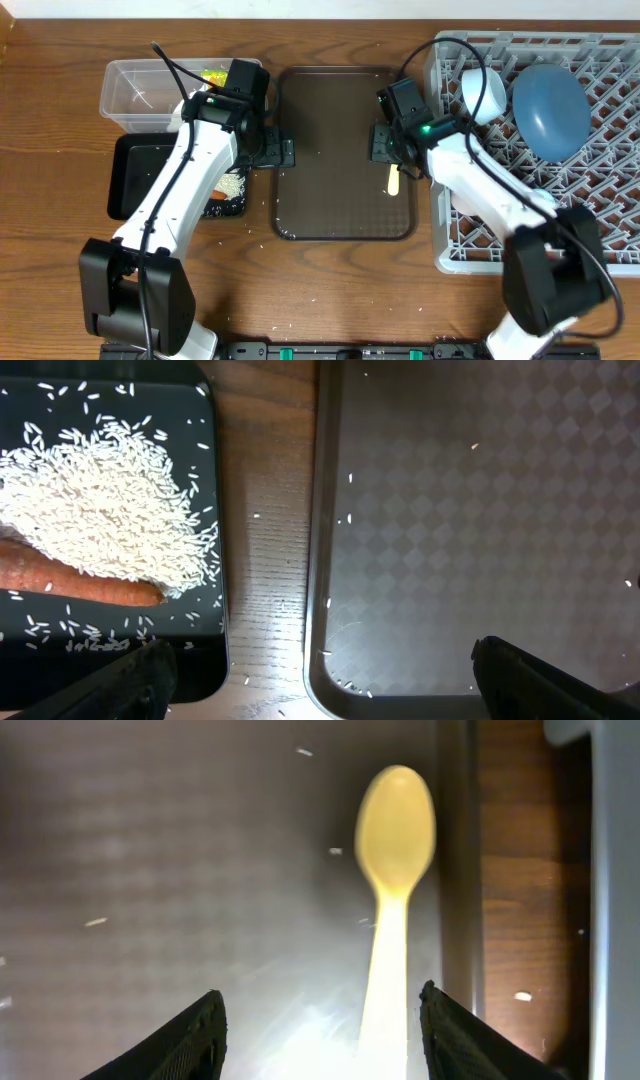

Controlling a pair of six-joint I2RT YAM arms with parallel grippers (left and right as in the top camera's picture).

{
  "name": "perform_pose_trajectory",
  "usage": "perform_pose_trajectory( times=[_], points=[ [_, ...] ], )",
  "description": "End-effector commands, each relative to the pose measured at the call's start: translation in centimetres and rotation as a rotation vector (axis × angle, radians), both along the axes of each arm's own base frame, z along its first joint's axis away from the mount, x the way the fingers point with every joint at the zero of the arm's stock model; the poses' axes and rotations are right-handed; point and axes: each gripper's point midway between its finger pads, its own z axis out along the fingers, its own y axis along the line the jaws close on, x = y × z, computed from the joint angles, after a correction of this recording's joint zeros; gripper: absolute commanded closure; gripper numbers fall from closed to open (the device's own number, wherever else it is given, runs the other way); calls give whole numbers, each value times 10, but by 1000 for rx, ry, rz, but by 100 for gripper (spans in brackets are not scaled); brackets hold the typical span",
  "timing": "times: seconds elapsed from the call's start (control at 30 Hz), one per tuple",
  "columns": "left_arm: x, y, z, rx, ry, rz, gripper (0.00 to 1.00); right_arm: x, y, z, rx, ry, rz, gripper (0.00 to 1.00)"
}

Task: Sort waste into correct bins and load items into the dishwasher rack
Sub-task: 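Lower the right gripper onto the yellow spoon and grasp it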

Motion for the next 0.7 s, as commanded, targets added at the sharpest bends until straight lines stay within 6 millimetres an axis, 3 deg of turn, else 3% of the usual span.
perform_pose_trajectory(
  times=[0.0, 0.27, 0.4, 0.57, 0.67],
  points=[
    [5, 2, 14, 2, -41, 6, 3, 5, -9, -21, -38, 31, -6, 42],
    [5, 2, 14, 2, -41, 6, 3, 6, -16, -54, -104, 69, -13, 50],
    [5, 2, 14, 2, -41, 6, 3, 9, -16, -55, -116, 58, 15, 62],
    [5, 2, 14, 2, -41, 6, 3, 9, -15, -57, -133, 52, 65, 67],
    [5, 2, 14, 2, -41, 6, 3, 8, -12, -59, -147, 52, 106, 85]
  ],
)
